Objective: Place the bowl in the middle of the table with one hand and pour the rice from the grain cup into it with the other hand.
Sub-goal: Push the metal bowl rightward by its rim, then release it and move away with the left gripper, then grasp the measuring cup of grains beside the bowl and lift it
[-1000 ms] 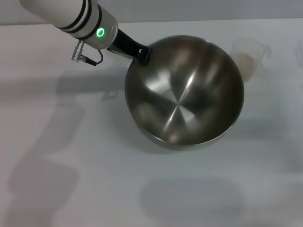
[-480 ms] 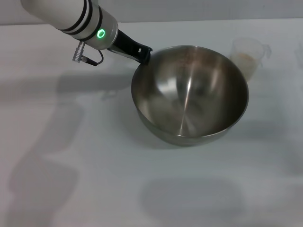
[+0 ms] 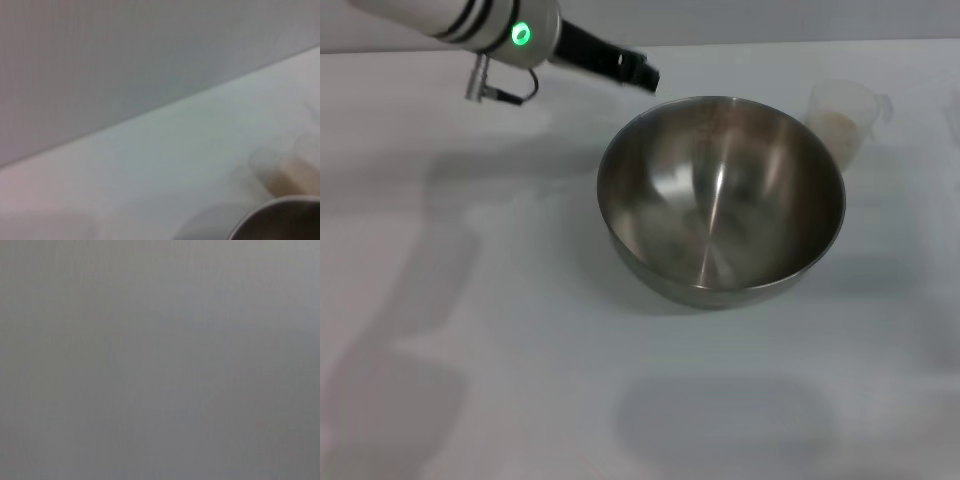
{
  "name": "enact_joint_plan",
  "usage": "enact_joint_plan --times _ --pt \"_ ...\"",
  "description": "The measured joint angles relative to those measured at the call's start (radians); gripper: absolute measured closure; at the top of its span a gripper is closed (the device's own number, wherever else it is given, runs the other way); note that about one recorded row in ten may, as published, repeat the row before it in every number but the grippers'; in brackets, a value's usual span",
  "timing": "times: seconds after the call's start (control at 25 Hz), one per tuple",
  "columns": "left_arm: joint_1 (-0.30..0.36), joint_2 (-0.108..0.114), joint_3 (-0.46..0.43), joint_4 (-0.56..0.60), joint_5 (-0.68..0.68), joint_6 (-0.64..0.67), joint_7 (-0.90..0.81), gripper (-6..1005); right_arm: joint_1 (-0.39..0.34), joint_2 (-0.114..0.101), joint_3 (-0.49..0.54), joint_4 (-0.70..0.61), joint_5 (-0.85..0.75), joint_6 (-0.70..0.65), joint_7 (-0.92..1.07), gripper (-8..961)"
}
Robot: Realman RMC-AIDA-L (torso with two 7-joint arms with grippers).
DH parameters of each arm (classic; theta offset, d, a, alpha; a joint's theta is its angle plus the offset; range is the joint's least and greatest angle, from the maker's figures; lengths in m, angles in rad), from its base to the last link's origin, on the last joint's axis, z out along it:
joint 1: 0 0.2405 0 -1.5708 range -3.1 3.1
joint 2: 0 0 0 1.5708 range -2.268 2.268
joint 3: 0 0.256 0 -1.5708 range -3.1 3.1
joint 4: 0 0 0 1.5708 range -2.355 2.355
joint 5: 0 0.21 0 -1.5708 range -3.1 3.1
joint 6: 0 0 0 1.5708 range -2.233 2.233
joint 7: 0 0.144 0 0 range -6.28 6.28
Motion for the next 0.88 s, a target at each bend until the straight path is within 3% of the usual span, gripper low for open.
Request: enact_joint_plan --times 0.16,0.28,0.32,0.36,0.48,0.64,0.68,0.72,0.76,0.88 --pt "0.104 -0.004 0.01 -0.151 -0.004 0.103 0.068 635 0.002 0.0 0.003 -0.001 0.0 0.005 0.0 214" --pt "0.184 -0.005 0.05 -0.219 -0.004 0.269 0.128 573 0.002 0.0 0.004 -0.001 0.0 0.005 0.0 214" --pt "0.252 -0.003 0.096 -0.254 0.001 0.442 0.193 553 0.002 0.0 0.004 -0.001 0.0 0.005 0.0 214" --pt "0.252 -0.003 0.096 -0.254 0.001 0.442 0.193 549 0.002 0.0 0.005 -0.001 0.0 0.005 0.0 214" --pt "0.355 -0.004 0.186 -0.266 0.004 0.748 0.29 536 0.002 -0.001 0.006 -0.002 0.0 0.006 0.0 214" --pt "0.446 -0.003 0.326 -0.18 0.003 1.226 0.331 526 0.002 -0.001 0.007 -0.003 0.0 0.008 0.0 214" --pt "0.455 -0.003 0.35 -0.148 0.003 1.312 0.32 526 0.002 -0.002 0.007 -0.003 0.0 0.009 0.0 214" --pt "0.465 -0.001 0.386 -0.083 0.006 1.478 0.242 526 0.002 -0.002 0.007 -0.003 0.0 0.011 0.0 214" --pt "0.465 -0.001 0.386 -0.083 0.006 1.478 0.242 526 0.002 -0.002 0.007 -0.003 0.0 0.014 0.0 214" --pt "0.469 0.004 0.411 0.032 0.053 1.676 0.002 525 0.002 -0.002 0.007 -0.003 0.0 0.022 0.001 214"
